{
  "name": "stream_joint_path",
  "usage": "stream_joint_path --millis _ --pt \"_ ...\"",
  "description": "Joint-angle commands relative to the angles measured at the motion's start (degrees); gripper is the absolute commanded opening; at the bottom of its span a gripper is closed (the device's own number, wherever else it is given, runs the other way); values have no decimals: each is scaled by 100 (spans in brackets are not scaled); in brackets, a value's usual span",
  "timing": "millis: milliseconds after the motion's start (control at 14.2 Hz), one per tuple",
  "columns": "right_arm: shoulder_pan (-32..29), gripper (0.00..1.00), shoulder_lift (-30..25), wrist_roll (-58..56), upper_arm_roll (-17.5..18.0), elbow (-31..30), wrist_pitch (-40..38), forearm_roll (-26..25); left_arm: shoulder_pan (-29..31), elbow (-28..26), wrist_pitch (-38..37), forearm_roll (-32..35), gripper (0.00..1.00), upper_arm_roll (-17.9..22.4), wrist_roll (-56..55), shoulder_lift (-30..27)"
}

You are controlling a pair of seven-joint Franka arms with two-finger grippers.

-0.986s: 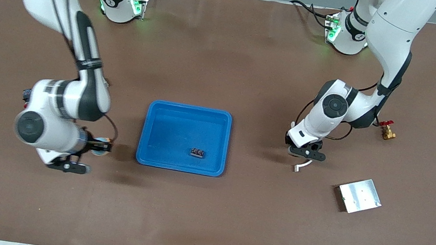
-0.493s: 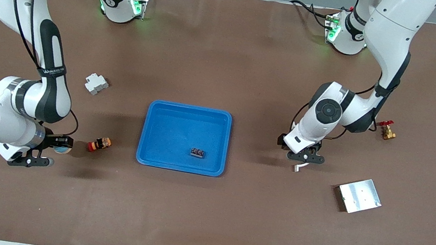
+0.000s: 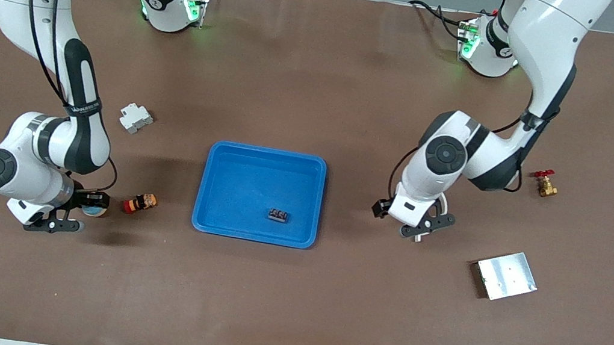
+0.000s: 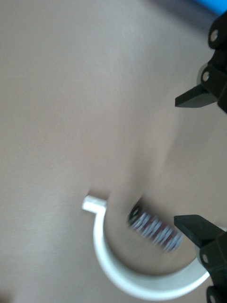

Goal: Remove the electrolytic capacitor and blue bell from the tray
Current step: 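Place the second bell on the table while the left gripper returns, then lower the left gripper into the tray and grasp the second capacitor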

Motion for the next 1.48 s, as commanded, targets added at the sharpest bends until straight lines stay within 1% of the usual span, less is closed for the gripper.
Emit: stream_joint_path --millis 0,141,211,352,423,564,634,846,986,1127,1268,1339,1409 --pt "-125 100 -90 -24 103 25 -3 -18 -220 936 -198 -89 100 7 -1437 616" --pt "-108 100 -169 -24 94 60 -55 -18 -421 1516 -399 -55 100 7 -2317 1011" --pt "-125 100 -239 -25 94 147 -264 -1 -588 1736 -505 -80 100 50 -2573 1187" --pt "-143 100 -335 -16 68 542 -931 17 -642 2184 -524 -89 100 50 -3161 1434" --pt "-143 100 -440 -7 59 683 -1195 17 -686 2369 -524 -89 100 50 -3495 1539" --pt "-230 100 -791 -7 59 702 -1294 -1 -791 2773 -532 -89 100 68 -4049 1750" --pt "-257 100 -1019 -7 59 693 -1425 -36 -879 2984 -532 -89 100 129 -4356 1864" --pt "-301 100 -1661 11 59 711 -2198 -71 -1291 3495 -498 -107 100 576 -5375 2137" --pt "-433 100 -2153 63 120 711 -2724 -71 -1389 3645 -445 -107 100 648 -5965 2173" --pt "-459 100 -2698 448 121 711 -3260 -123 -1503 3654 -313 -98 100 666 -6458 2173" --pt "-652 100 -3155 520 138 728 -3718 -272 -1599 3654 -182 -98 100 683 -6740 2173" --pt "-801 100 -3375 529 286 702 -3938 -395 -1644 3654 -111 -98 100 709 -6863 2199" --pt "-1037 100 -3508 564 549 711 -4088 -553 -1748 3654 -32 -98 100 797 -6969 2199"
